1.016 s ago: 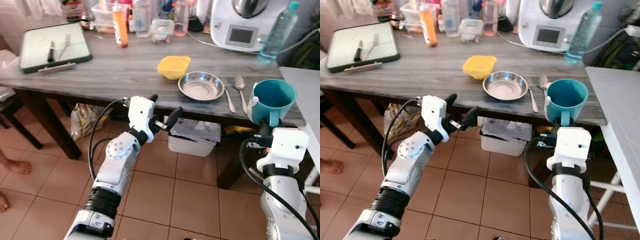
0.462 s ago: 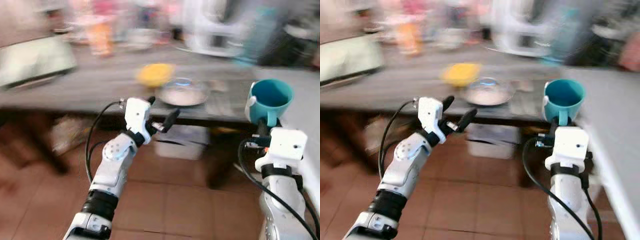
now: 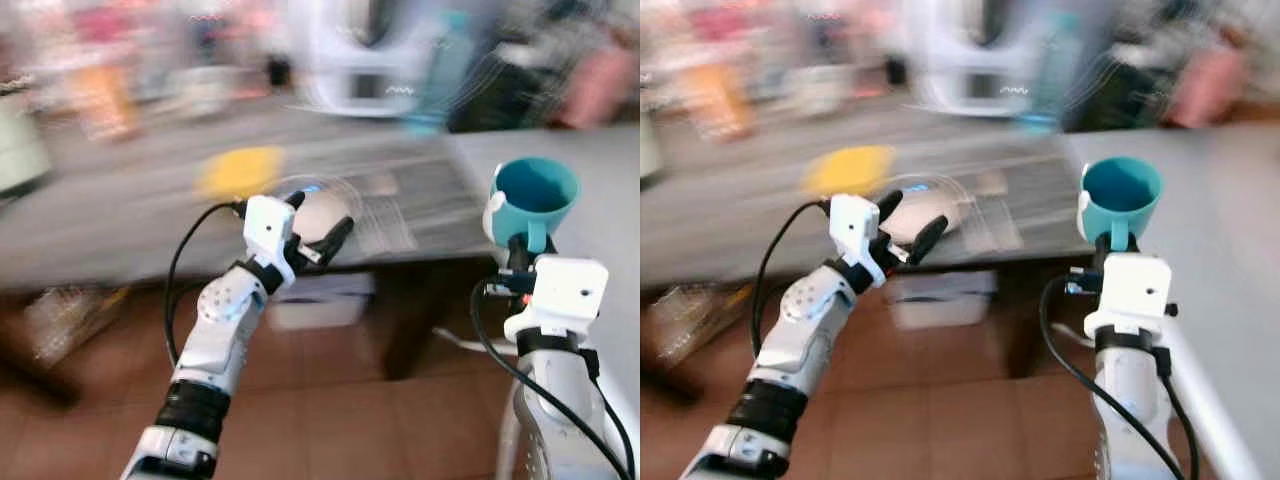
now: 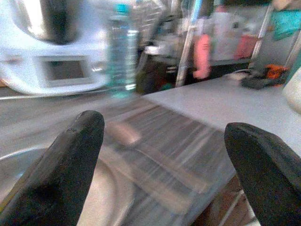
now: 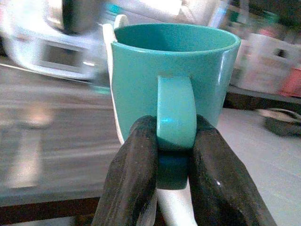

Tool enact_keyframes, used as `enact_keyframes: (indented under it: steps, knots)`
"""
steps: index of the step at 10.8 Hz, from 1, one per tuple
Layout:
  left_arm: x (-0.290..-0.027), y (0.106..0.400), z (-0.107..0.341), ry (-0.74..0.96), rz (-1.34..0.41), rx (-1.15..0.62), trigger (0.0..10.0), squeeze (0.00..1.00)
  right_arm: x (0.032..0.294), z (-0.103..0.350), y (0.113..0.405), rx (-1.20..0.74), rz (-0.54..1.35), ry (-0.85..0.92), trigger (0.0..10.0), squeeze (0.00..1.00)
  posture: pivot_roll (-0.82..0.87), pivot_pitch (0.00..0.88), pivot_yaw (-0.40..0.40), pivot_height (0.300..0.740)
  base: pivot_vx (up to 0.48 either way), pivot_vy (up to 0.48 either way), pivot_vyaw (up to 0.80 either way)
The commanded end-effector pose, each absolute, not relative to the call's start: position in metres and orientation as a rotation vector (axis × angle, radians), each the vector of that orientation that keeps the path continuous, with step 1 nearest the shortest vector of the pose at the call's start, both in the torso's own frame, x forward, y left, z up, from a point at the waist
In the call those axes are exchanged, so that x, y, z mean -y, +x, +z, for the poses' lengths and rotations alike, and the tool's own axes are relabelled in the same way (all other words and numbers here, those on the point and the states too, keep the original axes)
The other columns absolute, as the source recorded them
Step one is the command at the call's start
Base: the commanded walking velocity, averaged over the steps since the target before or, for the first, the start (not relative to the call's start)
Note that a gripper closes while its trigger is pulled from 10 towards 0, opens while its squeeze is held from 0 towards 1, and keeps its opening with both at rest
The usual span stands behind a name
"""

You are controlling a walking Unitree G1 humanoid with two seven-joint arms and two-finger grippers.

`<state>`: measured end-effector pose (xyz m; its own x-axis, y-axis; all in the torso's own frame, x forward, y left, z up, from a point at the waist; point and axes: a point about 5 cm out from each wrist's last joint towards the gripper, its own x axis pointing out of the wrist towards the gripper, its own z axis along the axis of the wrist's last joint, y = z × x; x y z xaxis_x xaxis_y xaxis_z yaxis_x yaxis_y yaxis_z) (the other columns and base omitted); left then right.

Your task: Setting the table

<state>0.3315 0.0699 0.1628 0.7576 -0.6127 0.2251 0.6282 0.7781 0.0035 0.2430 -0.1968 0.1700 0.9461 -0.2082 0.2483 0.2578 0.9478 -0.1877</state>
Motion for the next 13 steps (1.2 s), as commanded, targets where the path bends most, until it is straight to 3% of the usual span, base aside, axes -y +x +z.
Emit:
enact_keyframes:
  steps: [1,4,6,11,13]
  knots:
    - [-0.063,0.330,0.165,-0.060,-0.693,0.230,10.0,0.00,0.200,0.175,0.241,0.248,-0.254,-0.226,10.0,0.00,0.08,0.099,-0.012,0.740,0.345,0.000,0.00]
    - [-0.075,0.334,0.171,-0.054,-0.595,0.265,10.0,0.00,0.196,0.177,0.241,0.261,-0.216,-0.264,10.0,0.00,0.08,0.098,-0.021,0.740,0.318,0.000,0.00]
    - [-0.075,0.333,0.172,-0.052,-0.584,0.273,10.0,0.00,0.196,0.180,0.243,0.270,-0.207,-0.266,10.0,0.00,0.08,0.093,-0.029,0.740,0.268,0.000,0.80]
    - [-0.081,0.331,0.175,-0.047,-0.553,0.285,10.0,0.00,0.196,0.179,0.242,0.267,-0.195,-0.280,10.0,0.00,0.08,0.096,-0.029,0.740,0.000,0.000,0.00]
    - [-0.091,0.328,0.171,-0.007,-0.557,0.271,10.0,0.00,0.195,0.179,0.241,0.265,-0.195,-0.284,10.0,0.00,0.08,0.100,-0.024,0.740,0.000,0.000,0.79]
